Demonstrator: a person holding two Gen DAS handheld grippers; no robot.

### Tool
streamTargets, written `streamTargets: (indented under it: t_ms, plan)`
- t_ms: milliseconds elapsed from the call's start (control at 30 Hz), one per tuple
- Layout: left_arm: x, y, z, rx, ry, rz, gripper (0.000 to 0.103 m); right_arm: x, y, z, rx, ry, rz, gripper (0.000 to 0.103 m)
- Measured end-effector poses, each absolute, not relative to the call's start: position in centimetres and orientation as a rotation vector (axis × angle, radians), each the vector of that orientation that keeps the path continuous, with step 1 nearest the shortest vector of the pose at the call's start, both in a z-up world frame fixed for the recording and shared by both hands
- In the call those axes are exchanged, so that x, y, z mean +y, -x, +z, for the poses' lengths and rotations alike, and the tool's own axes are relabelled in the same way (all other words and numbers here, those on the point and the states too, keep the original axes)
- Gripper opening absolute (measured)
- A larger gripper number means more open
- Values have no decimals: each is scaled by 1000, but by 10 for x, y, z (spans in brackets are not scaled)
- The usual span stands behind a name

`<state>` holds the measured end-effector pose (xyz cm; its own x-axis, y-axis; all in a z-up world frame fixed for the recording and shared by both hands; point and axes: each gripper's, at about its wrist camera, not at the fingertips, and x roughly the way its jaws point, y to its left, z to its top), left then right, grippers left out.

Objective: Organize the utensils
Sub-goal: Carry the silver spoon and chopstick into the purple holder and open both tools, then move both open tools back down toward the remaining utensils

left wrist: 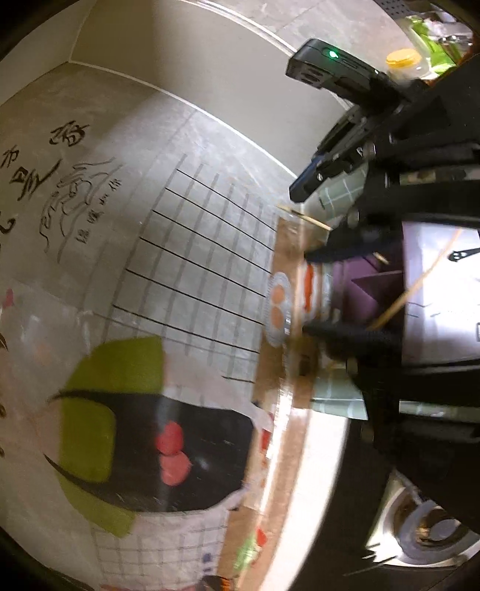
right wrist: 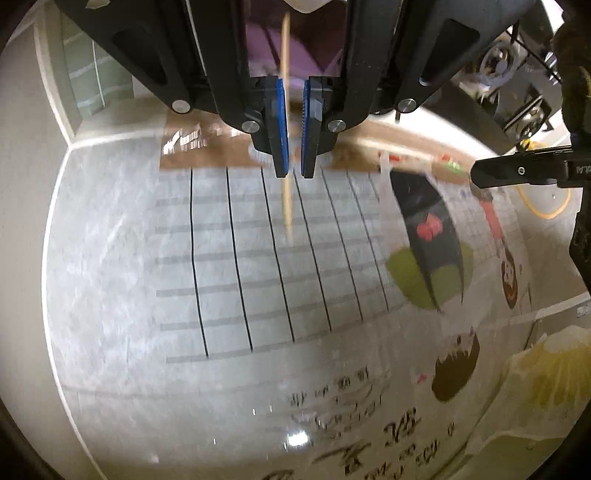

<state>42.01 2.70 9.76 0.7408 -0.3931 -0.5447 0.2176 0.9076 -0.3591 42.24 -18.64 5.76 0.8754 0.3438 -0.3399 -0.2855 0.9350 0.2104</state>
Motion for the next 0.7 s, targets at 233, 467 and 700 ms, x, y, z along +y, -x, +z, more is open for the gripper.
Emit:
streamTargets:
  t_ms: [233, 467, 700]
  plan:
    - [49, -378, 87, 698, 340, -273, 44, -203, -377, 82, 426, -101, 327, 10]
    - [62, -311, 79, 722, 330, -218, 47, -223, -317, 112, 577, -101, 417, 21]
    - [63, -245, 56, 754, 295, -194, 50, -204, -269, 76, 833, -16, 545, 22]
